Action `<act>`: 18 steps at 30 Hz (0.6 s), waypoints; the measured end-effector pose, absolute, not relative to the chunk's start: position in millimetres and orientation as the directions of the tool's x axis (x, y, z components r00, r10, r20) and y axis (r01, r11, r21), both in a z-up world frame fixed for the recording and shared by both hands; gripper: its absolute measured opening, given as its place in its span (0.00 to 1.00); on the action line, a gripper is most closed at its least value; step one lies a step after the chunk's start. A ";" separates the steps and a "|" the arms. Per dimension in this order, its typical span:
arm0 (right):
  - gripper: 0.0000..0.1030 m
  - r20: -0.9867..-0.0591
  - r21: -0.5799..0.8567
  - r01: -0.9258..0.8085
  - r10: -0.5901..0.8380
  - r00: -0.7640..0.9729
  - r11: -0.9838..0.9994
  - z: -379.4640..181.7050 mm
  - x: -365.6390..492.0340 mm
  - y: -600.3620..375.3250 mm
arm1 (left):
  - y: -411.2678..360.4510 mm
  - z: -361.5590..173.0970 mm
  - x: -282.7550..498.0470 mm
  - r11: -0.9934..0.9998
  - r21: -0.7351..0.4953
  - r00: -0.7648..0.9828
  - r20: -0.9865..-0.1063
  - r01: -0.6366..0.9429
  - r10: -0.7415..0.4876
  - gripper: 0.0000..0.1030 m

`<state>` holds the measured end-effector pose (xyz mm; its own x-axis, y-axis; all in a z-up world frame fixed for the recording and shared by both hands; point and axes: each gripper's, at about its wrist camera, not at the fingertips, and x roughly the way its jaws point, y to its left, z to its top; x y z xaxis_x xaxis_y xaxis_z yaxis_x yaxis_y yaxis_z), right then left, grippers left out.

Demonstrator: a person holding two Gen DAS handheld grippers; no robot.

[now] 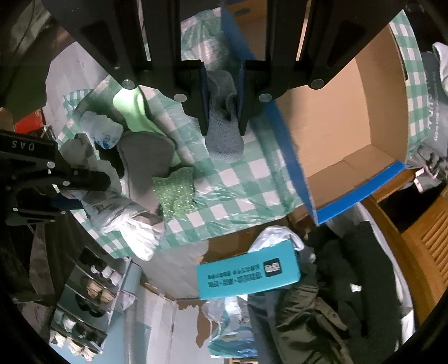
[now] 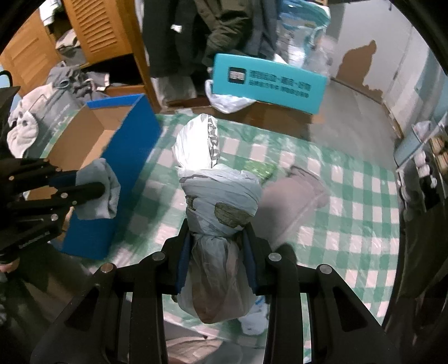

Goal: Organize soft objects
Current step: 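Carry the grey sock with the left tool while the right tool carries the white sock over the box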

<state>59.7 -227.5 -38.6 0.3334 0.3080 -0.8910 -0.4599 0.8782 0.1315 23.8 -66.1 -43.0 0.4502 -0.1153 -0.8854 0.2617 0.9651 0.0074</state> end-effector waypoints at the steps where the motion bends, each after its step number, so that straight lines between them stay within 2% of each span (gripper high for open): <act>1: 0.31 -0.890 0.133 -0.468 0.313 0.332 0.874 -37.3 59.7 -222.8 | -62.4 -41.5 23.3 0.966 0.010 0.456 -0.883 0.257 -0.112 0.16; 18: 0.31 -0.881 0.159 -0.590 0.383 0.277 0.792 -22.3 60.9 -130.0 | 9.8 -26.6 7.6 0.987 0.003 0.508 -0.858 0.158 -0.078 0.16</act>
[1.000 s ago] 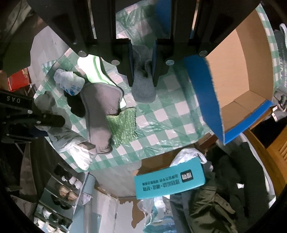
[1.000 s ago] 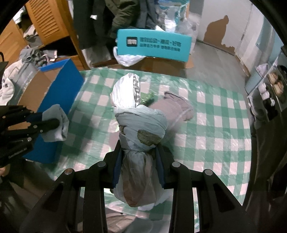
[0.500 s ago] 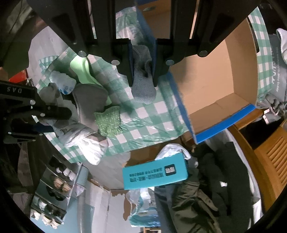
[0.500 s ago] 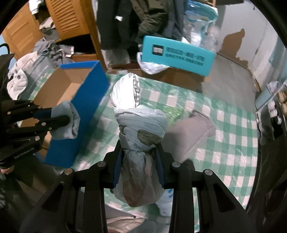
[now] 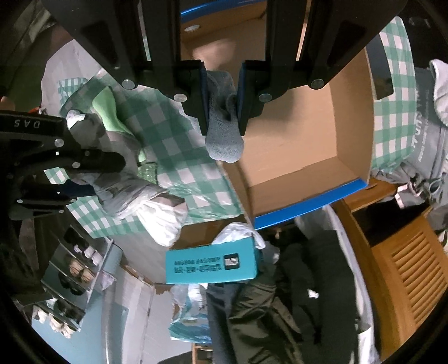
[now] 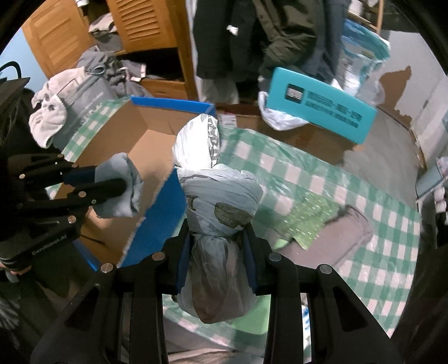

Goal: Organize soft objects
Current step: 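Carry the grey sock with the left tool while the right tool carries the white sock over the box, then open the left tool to drop the grey sock while the right tool drops the white sock into the box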

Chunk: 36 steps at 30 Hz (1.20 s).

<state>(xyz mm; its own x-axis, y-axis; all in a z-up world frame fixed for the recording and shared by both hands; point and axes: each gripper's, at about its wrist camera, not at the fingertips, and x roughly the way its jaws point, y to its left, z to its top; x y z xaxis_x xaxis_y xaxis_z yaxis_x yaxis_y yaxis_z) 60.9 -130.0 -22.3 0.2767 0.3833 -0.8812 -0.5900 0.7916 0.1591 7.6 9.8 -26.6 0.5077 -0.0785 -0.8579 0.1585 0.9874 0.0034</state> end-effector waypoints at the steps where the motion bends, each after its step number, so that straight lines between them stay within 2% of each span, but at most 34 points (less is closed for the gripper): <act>1: 0.31 -0.881 0.161 -0.597 0.387 0.271 0.786 -21.7 60.9 -123.5 | 15.0 -26.4 6.6 0.988 0.002 0.509 -0.857 0.152 -0.076 0.16; 18: 0.31 -0.891 0.185 -0.680 0.413 0.190 0.710 -25.7 60.4 -27.7 | 91.3 -41.1 -3.0 1.000 -0.015 0.482 -0.876 0.027 -0.026 0.16; 33: 0.31 -0.915 0.185 -0.708 0.382 0.129 0.682 -49.7 55.9 15.8 | 119.0 -52.6 -4.9 0.999 0.044 0.444 -0.895 -0.026 0.051 0.19; 36: 0.40 -0.916 0.179 -0.701 0.377 0.138 0.691 -51.2 57.3 14.0 | 119.5 -52.4 -4.4 0.998 0.056 0.443 -0.894 -0.028 0.063 0.26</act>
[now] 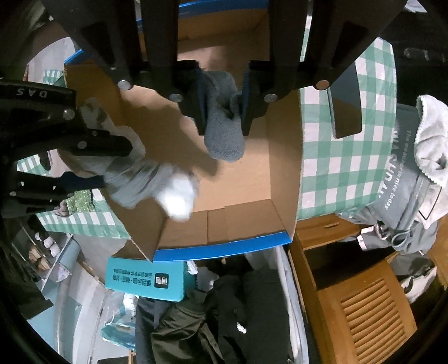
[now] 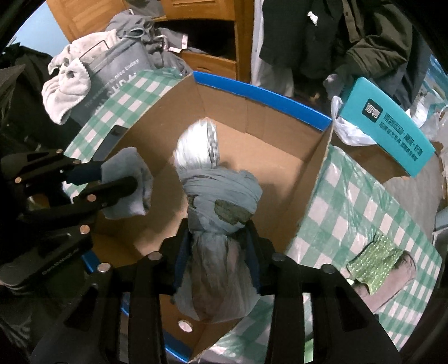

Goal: Organize soft objects
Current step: 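Open the left tool to drop the grey sock while the right tool drops the white sock into the box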

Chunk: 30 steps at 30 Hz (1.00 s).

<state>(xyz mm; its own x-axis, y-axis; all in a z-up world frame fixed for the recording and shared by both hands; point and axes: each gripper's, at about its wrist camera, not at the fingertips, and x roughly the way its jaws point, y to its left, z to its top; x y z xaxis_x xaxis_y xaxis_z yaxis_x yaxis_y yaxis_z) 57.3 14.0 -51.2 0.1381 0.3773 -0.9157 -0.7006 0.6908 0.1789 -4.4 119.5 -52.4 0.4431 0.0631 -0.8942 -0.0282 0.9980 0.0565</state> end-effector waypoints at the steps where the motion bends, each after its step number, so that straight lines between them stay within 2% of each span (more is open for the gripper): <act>1: 0.45 -0.915 0.177 -0.700 0.377 0.141 0.691 -50.8 57.5 13.1 | 119.6 -52.2 -4.6 0.998 0.060 0.445 -0.893 -0.028 0.066 0.26; 2: 0.51 -0.914 0.177 -0.700 0.379 0.143 0.692 -50.1 57.8 12.2 | 119.1 -52.1 -4.9 0.998 0.062 0.447 -0.892 -0.027 0.067 0.27; 5: 0.58 -0.908 0.180 -0.699 0.390 0.152 0.693 -47.0 58.2 8.9 | 117.9 -53.0 -4.2 0.997 0.073 0.444 -0.893 -0.026 0.077 0.37; 9: 0.60 -0.905 0.180 -0.693 0.394 0.162 0.698 -44.1 59.7 2.6 | 115.2 -51.0 -4.4 0.997 0.072 0.449 -0.890 -0.024 0.076 0.43; 13: 0.62 -0.903 0.182 -0.675 0.394 0.173 0.715 -41.9 62.1 -8.6 | 109.1 -46.5 -4.3 0.998 0.059 0.464 -0.884 -0.014 0.058 0.54; 20: 0.66 -0.899 0.188 -0.650 0.396 0.188 0.736 -37.9 62.0 -29.8 | 92.3 -43.7 -2.4 0.998 0.055 0.466 -0.884 0.021 0.038 0.56; 30: 0.67 -0.898 0.190 -0.613 0.388 0.208 0.767 -40.2 61.9 -64.3 | 66.1 -38.5 0.9 0.997 0.036 0.467 -0.884 0.067 0.001 0.58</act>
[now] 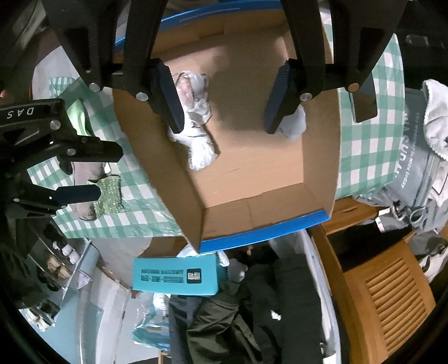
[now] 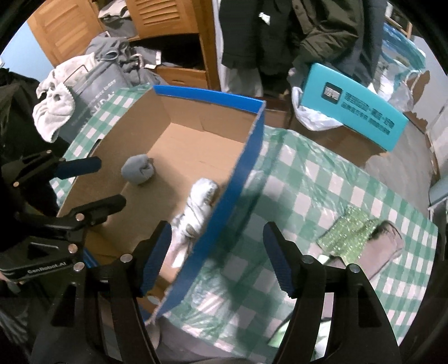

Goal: Organize soft objects
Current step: 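Open the left tool to drop the grey sock while the right tool drops the white sock into the box, then withdraw both open tools from the box back over the remaining items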

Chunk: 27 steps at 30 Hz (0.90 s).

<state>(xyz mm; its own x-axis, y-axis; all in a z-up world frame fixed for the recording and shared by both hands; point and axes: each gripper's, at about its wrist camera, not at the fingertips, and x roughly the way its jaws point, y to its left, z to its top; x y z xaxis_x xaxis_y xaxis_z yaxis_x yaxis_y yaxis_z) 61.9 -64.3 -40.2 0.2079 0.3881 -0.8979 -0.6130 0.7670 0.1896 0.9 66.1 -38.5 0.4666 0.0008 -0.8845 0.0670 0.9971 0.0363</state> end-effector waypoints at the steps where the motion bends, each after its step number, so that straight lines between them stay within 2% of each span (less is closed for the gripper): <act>1: 0.67 -0.898 0.190 -0.609 0.388 0.210 0.770 -40.4 62.0 -68.0 | 63.2 -37.6 0.9 0.997 0.038 0.469 -0.883 0.073 -0.001 0.58; 27: 0.67 -0.896 0.173 -0.470 0.337 0.291 0.866 -50.0 59.2 -184.7 | -30.5 -39.5 12.6 0.970 0.072 0.436 -0.899 0.233 -0.038 0.59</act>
<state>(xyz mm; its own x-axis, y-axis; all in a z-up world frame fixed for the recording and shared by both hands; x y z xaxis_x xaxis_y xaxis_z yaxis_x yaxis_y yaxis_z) 59.2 -184.7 -50.0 0.2909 0.3367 -0.8956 -0.4697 0.8657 0.1729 12.6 -30.5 -39.5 0.4363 -0.0379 -0.8990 0.2334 0.9697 0.0724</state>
